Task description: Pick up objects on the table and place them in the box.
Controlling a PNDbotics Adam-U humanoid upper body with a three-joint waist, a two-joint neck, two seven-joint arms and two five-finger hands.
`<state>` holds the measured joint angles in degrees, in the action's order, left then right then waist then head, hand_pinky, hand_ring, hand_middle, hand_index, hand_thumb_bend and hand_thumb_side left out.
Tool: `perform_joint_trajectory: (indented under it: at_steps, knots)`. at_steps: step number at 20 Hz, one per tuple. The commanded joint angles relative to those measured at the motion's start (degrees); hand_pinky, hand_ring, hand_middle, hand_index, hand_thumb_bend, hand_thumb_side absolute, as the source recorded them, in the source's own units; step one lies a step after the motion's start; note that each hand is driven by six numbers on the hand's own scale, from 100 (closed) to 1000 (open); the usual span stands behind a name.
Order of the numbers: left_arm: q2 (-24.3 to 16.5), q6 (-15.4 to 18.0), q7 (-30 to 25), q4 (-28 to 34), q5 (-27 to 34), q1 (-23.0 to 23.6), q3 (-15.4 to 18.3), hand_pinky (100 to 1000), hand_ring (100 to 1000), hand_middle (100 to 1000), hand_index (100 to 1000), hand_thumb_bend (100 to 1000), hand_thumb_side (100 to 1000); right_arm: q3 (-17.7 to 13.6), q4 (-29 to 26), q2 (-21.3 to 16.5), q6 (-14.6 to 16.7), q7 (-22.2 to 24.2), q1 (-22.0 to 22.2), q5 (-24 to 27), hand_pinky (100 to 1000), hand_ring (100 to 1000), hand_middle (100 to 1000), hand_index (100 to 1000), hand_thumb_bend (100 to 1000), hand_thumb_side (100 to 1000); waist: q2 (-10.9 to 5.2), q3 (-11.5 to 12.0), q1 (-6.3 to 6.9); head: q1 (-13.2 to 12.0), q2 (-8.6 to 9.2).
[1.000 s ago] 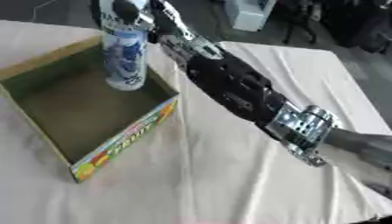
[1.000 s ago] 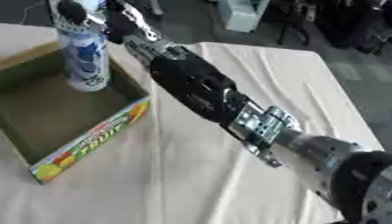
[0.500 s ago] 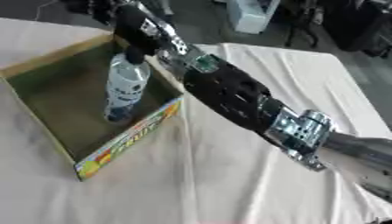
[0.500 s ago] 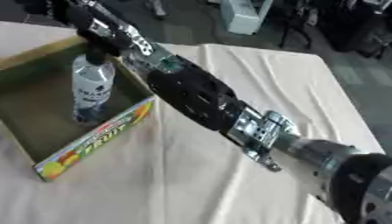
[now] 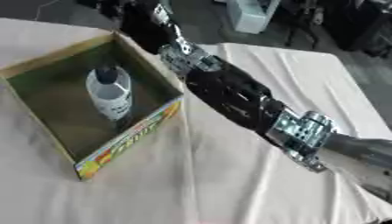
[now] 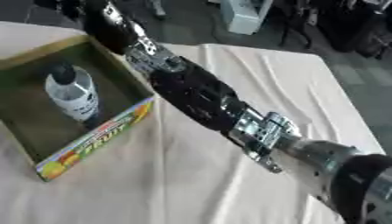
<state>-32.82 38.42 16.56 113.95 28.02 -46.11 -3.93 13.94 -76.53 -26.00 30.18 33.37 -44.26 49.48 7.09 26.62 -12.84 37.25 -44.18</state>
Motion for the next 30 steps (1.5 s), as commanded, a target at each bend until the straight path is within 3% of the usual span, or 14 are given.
perform_joint_trajectory:
  at_steps: [1, 5, 8, 11, 15, 19, 20, 21, 22, 23, 24, 25, 26, 30]
  knots:
    - [-0.86, -0.02, 0.1, 0.64, -0.38, 0.09, 0.66, 790, 850, 843, 803, 176, 1000, -1.94, -6.6, -4.63, 15.51, 18.6, 0.03, 7.47, 922, 881, 911, 909, 607, 782, -1.26, -0.51, 1.51, -0.39, 0.06]
    - [-1.84, 0.02, 0.6, 0.64, -1.46, 2.72, 0.96, 789, 852, 844, 803, 176, 1000, -5.2, -19.49, -13.1, 12.57, 18.6, 4.59, 21.14, 863, 849, 889, 888, 539, 820, -1.87, -2.26, 2.63, -1.53, 0.06]
    - [-2.85, 0.2, 1.48, 0.64, -2.76, 5.37, 1.45, 786, 854, 845, 802, 176, 1000, -8.98, -28.65, -19.22, 11.48, 18.47, 11.23, 30.22, 770, 810, 855, 860, 424, 839, -2.27, -3.87, 3.66, -2.74, 0.06]
    - [-3.66, 0.28, 2.46, 0.64, -4.35, 7.75, 1.64, 785, 855, 846, 801, 175, 1000, -12.8, -35.15, -21.33, 9.13, 16.67, 18.62, 35.59, 719, 782, 816, 843, 317, 844, -2.7, -5.23, 4.42, -3.29, 0.06]
    - [-4.55, 0.33, 3.82, 0.64, -6.66, 10.67, 1.79, 783, 857, 846, 800, 175, 1000, -16.97, -37.88, -16.17, 3.5, 11.94, 28.58, 35.77, 643, 738, 764, 811, 216, 851, -2.95, -7.0, 5.21, -4.73, 0.06]
    - [-5.08, 0.49, 4.97, 0.64, -9.03, 12.78, 1.6, 780, 856, 847, 799, 173, 1000, -19.68, -38.05, -4.15, -1.95, 8.17, 35.82, 30.93, 530, 639, 671, 739, 153, 848, -2.67, -7.72, 5.4, -6.99, 0.06]
    - [-5.17, 0.53, 5.17, 0.64, -9.62, 13.34, 1.48, 778, 856, 848, 798, 172, 1000, -20.17, -38.05, -1.68, -2.63, 7.14, 36.92, 29.64, 466, 583, 623, 711, 130, 851, -2.46, -7.99, 5.43, -7.88, 0.06]
    - [-5.32, 0.53, 5.44, 0.64, -10.72, 14.05, 1.67, 778, 856, 848, 798, 172, 1000, -20.64, -38.06, 0.47, -2.96, 6.18, 37.83, 28.27, 466, 583, 623, 711, 130, 851, -2.28, -8.33, 5.46, -8.76, 0.06]
    - [-5.35, 0.58, 5.72, 0.64, -11.55, 14.82, 1.38, 775, 854, 847, 797, 171, 1000, -21.19, -38.06, 1.75, -2.01, 5.49, 37.9, 27.55, 388, 516, 573, 672, 100, 871, -2.14, -8.89, 5.53, -9.63, 0.06]
    - [-5.39, 0.77, 5.99, 0.64, -12.19, 15.44, 1.1, 776, 854, 848, 797, 172, 1000, -21.4, -38.06, 2.4, -0.46, 5.18, 37.83, 27.57, 398, 523, 578, 677, 100, 871, -2.06, -9.3, 5.55, -10.1, 0.06]
    - [-5.45, 0.9, 6.16, 0.64, -12.75, 15.99, 0.81, 772, 852, 846, 795, 171, 1000, -21.72, -38.06, 3.01, 1.44, 4.52, 37.42, 28.16, 298, 447, 509, 621, 100, 876, -1.95, -9.8, 5.65, -10.36, 0.06]
    - [-5.52, 1.1, 6.33, 0.64, -13.3, 16.51, 0.62, 773, 854, 846, 796, 171, 1000, -21.94, -38.06, 3.35, 3.42, 3.77, 36.9, 28.87, 313, 459, 516, 627, 100, 877, -1.84, -10.25, 5.7, -10.65, 0.06]
    - [-5.6, 1.33, 6.53, 0.64, -13.85, 17.01, 0.49, 766, 846, 841, 790, 171, 1000, -22.06, -38.06, 3.77, 5.13, 2.89, 36.25, 29.62, 234, 394, 468, 586, 100, 878, -1.72, -10.77, 5.76, -11.04, 0.06]
    - [-5.83, 1.95, 7.57, 0.64, -16.33, 19.1, 0.15, 754, 841, 841, 788, 170, 1000, -22.22, -38.06, 4.53, 10.57, -0.09, 34.44, 31.2, 171, 344, 419, 527, 100, 858, -1.29, -12.49, 5.87, -12.05, 0.06]
